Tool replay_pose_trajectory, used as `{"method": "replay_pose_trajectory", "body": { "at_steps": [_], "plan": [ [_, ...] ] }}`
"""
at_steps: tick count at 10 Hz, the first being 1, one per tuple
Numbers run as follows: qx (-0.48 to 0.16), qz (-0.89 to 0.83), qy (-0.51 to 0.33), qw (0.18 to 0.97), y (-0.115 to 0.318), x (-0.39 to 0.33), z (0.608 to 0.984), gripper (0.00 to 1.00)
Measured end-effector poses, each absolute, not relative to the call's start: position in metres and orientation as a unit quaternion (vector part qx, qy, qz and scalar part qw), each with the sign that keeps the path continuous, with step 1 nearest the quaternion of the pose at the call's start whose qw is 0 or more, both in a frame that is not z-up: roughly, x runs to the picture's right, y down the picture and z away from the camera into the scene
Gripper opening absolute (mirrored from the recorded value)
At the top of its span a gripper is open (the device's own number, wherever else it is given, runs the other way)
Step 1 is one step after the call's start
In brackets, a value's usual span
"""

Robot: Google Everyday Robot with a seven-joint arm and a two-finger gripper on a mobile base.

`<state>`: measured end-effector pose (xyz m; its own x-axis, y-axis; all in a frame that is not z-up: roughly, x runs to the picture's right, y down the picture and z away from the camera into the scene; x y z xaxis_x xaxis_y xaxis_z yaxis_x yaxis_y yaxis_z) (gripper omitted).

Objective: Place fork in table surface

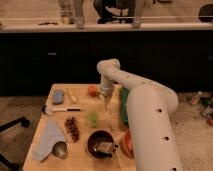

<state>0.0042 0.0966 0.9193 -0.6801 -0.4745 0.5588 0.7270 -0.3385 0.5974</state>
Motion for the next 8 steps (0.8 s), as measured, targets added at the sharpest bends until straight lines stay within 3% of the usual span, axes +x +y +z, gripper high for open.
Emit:
{"method": "replay_pose_trajectory", "body": {
  "at_steps": [4,5,8],
  "plan": [
    [-0.148,-0.801,-0.446,0.371,0.1021,0.0043,0.9252,0.01],
    [-0.148,-0.801,-0.446,0.371,0.1022,0.0034,0.9252,0.06],
    [-0.149,-0.801,-0.446,0.371,0.1023,0.0042,0.9253,0.36]
  ]
}}
